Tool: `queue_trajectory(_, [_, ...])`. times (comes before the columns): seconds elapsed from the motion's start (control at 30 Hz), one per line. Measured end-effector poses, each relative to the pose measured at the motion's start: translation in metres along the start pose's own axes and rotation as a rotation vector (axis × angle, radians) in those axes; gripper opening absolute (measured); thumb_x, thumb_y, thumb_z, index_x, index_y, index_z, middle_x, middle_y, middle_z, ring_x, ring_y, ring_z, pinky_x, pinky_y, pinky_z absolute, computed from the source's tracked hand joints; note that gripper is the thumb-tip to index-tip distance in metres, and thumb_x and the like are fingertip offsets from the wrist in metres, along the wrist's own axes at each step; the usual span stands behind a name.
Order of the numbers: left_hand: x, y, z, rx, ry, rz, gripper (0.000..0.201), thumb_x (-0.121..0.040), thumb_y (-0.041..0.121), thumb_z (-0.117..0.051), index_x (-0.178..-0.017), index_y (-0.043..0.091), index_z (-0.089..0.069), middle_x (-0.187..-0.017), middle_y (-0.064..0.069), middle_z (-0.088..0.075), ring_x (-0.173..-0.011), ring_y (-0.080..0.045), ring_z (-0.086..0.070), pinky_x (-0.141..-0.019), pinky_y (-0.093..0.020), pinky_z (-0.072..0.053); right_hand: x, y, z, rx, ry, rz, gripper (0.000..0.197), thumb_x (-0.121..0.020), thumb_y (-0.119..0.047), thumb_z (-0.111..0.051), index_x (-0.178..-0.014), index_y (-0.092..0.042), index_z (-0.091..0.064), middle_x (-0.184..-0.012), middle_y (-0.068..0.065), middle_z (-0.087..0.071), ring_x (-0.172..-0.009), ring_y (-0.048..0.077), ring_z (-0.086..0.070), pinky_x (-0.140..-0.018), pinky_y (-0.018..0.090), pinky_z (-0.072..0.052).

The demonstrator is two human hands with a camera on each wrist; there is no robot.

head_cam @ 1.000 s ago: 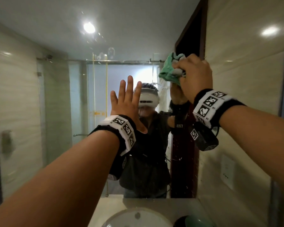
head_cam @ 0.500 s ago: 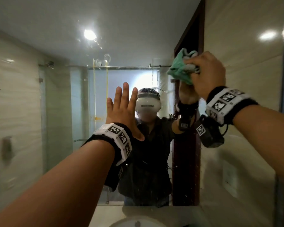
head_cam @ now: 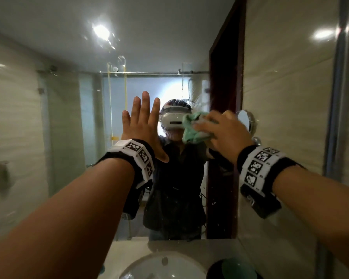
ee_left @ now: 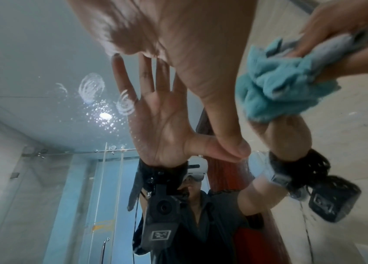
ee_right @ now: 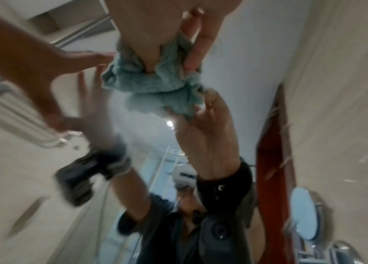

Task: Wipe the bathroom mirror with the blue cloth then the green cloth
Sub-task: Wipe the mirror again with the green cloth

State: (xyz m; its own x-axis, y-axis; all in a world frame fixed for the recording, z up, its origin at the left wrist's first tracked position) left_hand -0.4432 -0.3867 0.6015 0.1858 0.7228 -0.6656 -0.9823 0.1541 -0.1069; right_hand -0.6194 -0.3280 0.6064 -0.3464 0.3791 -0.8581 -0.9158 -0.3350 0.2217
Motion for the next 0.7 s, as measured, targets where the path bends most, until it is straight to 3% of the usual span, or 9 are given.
queue_trajectory(0.1, [-0.001, -0.001, -0.001, -0.009, -0.011, 0.010, 0.156, -0.046, 0.071, -0.078, -0.138, 0.021, 0.038, -0.146, -0.009, 0.041, -0.138, -0.031, 0.030, -0.114, -0.052, 0.006, -0.012, 0.059, 0.039, -0.041, 0.194, -0.278, 0.047, -0.078, 0.001, -0.056, -0.116, -0.025, -0.063, -0.117, 0.006, -0.053, -0.101, 0.034, -0.049, -0.088, 0.032, -0.038])
queue_trajectory(0.17, [-0.002, -0.001, -0.002, -0.007, -0.011, 0.012, 0.156, -0.046, 0.071, -0.078, -0.138, 0.021, 0.038, -0.146, -0.009, 0.042, -0.138, -0.031, 0.030, -0.114, -0.051, 0.006, -0.012, 0.076, 0.052, -0.076, 0.290, -0.355, 0.047, -0.076, 0.003, -0.055, -0.114, -0.023, -0.065, -0.112, 0.007, -0.053, -0.098, 0.035, -0.051, -0.087, 0.029, -0.038])
queue_trajectory(0.23, [-0.002, -0.001, -0.003, 0.001, -0.011, 0.007, 0.156, -0.046, 0.070, -0.078, -0.138, 0.021, 0.038, -0.146, -0.008, 0.041, -0.138, -0.031, 0.031, -0.114, -0.051, 0.007, -0.007, 0.069, 0.047, -0.054, 0.273, -0.390, 0.046, -0.077, 0.003, -0.055, -0.115, -0.023, -0.064, -0.113, 0.007, -0.052, -0.098, 0.036, -0.048, -0.087, 0.031, -0.039])
queue_trajectory(0.33, [-0.002, -0.001, -0.003, -0.001, -0.011, 0.010, 0.156, -0.046, 0.070, -0.079, -0.138, 0.021, 0.037, -0.146, -0.009, 0.041, -0.138, -0.031, 0.031, -0.113, -0.051, 0.008, 0.011, 0.029, 0.021, -0.056, 0.169, -0.289, 0.048, -0.077, 0.002, -0.056, -0.117, -0.022, -0.064, -0.115, 0.010, -0.053, -0.094, 0.037, -0.046, -0.083, 0.037, -0.040])
queue_trajectory(0.43, [-0.001, 0.000, -0.001, -0.001, -0.003, 0.014, 0.157, -0.045, 0.069, -0.079, -0.139, 0.021, 0.037, -0.146, -0.009, 0.041, -0.138, -0.031, 0.030, -0.114, -0.052, 0.005, 0.046, -0.012, -0.016, -0.061, 0.024, -0.089, 0.044, -0.074, -0.004, -0.067, -0.111, -0.026, -0.066, -0.108, 0.008, -0.059, -0.085, 0.032, -0.049, -0.067, 0.032, -0.044])
queue_trajectory(0.5, [0.000, 0.000, -0.001, 0.003, -0.012, 0.020, 0.157, -0.044, 0.069, -0.080, -0.138, 0.021, 0.037, -0.146, -0.009, 0.041, -0.138, -0.031, 0.030, -0.114, -0.053, 0.005, 0.063, -0.018, -0.030, -0.081, -0.032, -0.032, 0.034, -0.073, -0.015, -0.067, -0.105, -0.027, -0.068, -0.104, 0.006, -0.059, -0.079, 0.029, -0.049, -0.058, 0.034, -0.051])
queue_trajectory(0.57, [0.001, -0.001, 0.000, -0.003, -0.033, 0.029, 0.157, -0.045, 0.069, -0.079, -0.139, 0.021, 0.037, -0.146, -0.008, 0.042, -0.138, -0.030, 0.031, -0.113, -0.054, 0.005, 0.066, -0.016, -0.029, -0.074, -0.038, 0.053, 0.039, -0.069, -0.010, -0.072, -0.103, -0.028, -0.068, -0.106, 0.002, -0.057, -0.075, 0.028, -0.048, -0.055, 0.034, -0.049])
queue_trajectory(0.63, [0.003, 0.000, 0.002, -0.004, -0.049, 0.033, 0.153, -0.048, 0.068, -0.079, -0.140, 0.021, 0.035, -0.146, -0.009, 0.041, -0.138, -0.031, 0.031, -0.112, -0.056, 0.005, 0.059, -0.006, -0.022, -0.085, -0.042, 0.011, 0.052, -0.068, 0.000, -0.073, -0.109, -0.031, -0.065, -0.112, 0.000, -0.053, -0.080, 0.026, -0.046, -0.061, 0.037, -0.049])
queue_trajectory(0.7, [0.010, 0.000, 0.002, 0.037, -0.062, 0.048, 0.149, -0.053, 0.066, -0.078, -0.141, 0.022, 0.033, -0.147, -0.009, 0.041, -0.137, -0.032, 0.033, -0.109, -0.057, 0.010, 0.045, 0.019, -0.005, -0.113, 0.049, -0.179, 0.051, -0.074, 0.005, -0.063, -0.114, -0.027, -0.065, -0.114, 0.006, -0.053, -0.091, 0.029, -0.046, -0.079, 0.037, -0.045])
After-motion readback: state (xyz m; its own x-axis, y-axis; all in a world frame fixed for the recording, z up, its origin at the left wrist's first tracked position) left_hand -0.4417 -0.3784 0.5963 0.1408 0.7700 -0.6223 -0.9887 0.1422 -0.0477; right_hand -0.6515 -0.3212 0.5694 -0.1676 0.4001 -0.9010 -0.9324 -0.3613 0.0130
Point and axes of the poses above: each hand's wrist, its own x-axis away from the middle knuckle, its own z-axis out of the back of the hand, y = z × x, the point moved 8 cm from there along -x, towards the middle knuckle
